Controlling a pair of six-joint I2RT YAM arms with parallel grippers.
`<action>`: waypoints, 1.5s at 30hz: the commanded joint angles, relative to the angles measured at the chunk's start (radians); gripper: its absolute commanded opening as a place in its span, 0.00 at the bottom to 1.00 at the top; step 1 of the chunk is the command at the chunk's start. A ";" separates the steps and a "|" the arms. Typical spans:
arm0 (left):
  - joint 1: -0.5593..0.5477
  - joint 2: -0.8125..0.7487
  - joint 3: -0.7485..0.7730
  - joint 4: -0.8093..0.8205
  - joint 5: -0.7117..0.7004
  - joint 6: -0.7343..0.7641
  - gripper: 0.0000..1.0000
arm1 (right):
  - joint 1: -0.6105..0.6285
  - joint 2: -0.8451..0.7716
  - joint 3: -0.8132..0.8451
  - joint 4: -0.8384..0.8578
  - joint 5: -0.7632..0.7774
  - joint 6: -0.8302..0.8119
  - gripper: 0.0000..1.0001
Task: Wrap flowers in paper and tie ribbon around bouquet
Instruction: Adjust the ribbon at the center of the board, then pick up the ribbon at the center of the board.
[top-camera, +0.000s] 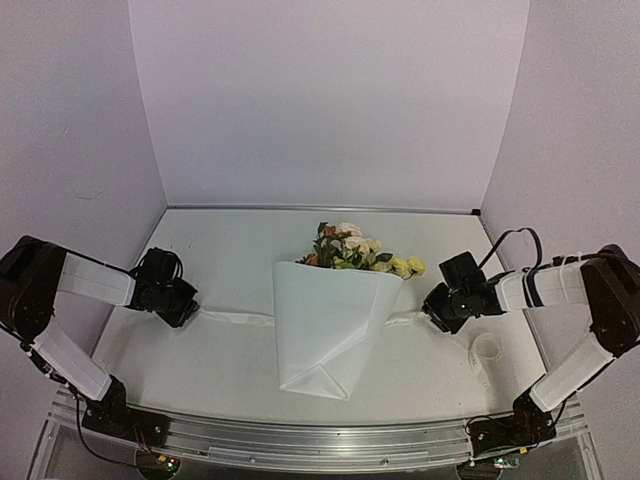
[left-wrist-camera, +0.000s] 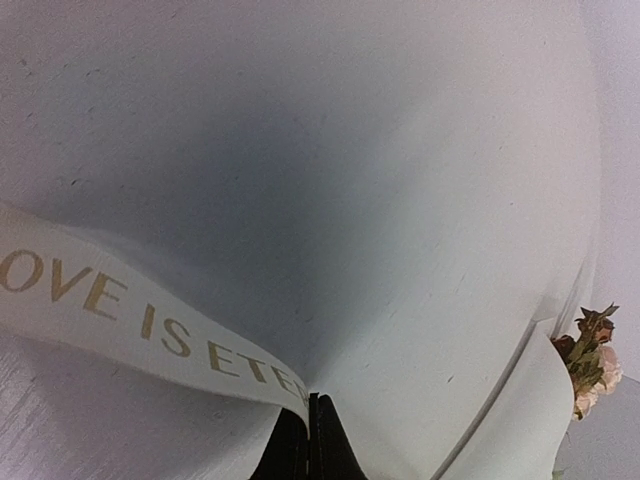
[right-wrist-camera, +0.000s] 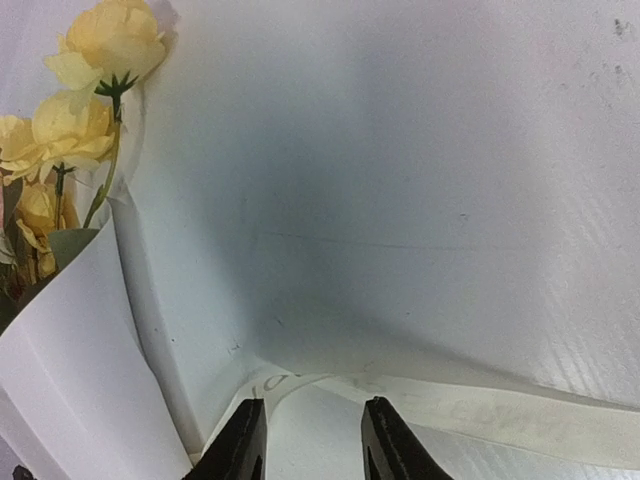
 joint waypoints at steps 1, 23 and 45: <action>0.004 -0.048 -0.032 0.009 0.020 0.019 0.00 | -0.040 -0.087 -0.044 -0.084 0.056 0.027 0.45; 0.004 -0.110 -0.032 -0.009 0.046 0.067 0.00 | -0.049 -0.326 -0.152 -0.505 0.261 -0.086 0.58; -0.364 -0.141 0.316 0.105 0.029 0.589 0.00 | -0.061 -0.467 0.173 -0.643 0.247 -0.187 0.00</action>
